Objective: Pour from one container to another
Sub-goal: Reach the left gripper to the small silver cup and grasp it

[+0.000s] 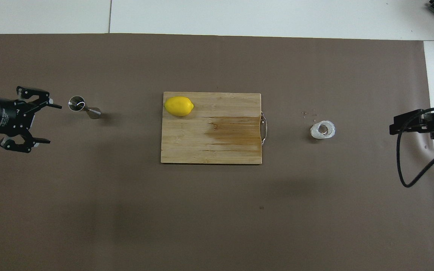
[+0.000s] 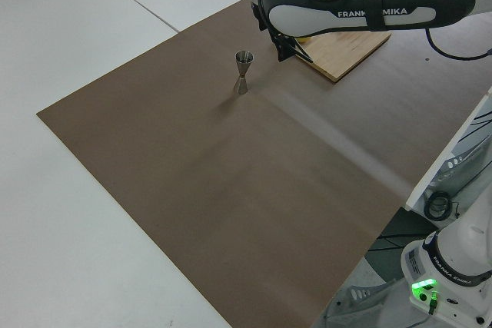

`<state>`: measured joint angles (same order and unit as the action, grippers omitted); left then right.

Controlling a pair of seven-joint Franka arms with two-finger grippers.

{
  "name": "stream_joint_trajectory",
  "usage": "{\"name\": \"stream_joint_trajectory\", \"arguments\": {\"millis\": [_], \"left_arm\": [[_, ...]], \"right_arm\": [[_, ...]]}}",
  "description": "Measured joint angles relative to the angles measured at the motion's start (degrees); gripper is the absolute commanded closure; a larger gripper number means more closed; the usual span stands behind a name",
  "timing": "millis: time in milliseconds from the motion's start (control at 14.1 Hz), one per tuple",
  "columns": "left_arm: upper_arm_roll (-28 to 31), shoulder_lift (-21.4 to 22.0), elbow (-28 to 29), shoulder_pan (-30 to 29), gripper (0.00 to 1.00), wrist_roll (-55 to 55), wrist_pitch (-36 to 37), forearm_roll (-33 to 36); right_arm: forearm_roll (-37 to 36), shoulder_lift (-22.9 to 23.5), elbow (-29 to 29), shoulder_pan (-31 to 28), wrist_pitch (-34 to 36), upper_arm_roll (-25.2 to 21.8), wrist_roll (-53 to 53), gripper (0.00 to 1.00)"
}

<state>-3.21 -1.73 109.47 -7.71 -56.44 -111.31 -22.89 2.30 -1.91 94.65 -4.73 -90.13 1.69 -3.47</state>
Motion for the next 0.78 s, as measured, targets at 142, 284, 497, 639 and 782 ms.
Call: {"name": "stream_joint_trajectory", "arguments": {"millis": [142,284,497,639,782], "left_arm": [[0.02,0.02,2.18,-0.35,0.00,-5.78,-4.38,-3.81],[0.01,0.03,4.54,-0.63,0.00,-12.10,-9.50,-7.19],[0.00,0.10,9.05,-0.84,0.00,-20.26,-18.41,-14.46],[-0.07,0.16,11.94,-0.84,0.00,-25.38,-24.47,-19.75],[-0.12,0.17,13.58,-0.85,0.00,-28.95,-27.89,-23.93]], "right_arm": [[0.00,0.00,0.00,0.00,0.00,0.00,0.00,0.00],[0.00,0.00,0.00,0.00,0.00,0.00,0.00,0.00],[0.00,0.00,0.00,0.00,0.00,0.00,0.00,0.00],[0.00,0.00,0.00,0.00,0.00,0.00,0.00,0.00],[0.00,0.00,0.00,0.00,0.00,0.00,0.00,0.00]]}}
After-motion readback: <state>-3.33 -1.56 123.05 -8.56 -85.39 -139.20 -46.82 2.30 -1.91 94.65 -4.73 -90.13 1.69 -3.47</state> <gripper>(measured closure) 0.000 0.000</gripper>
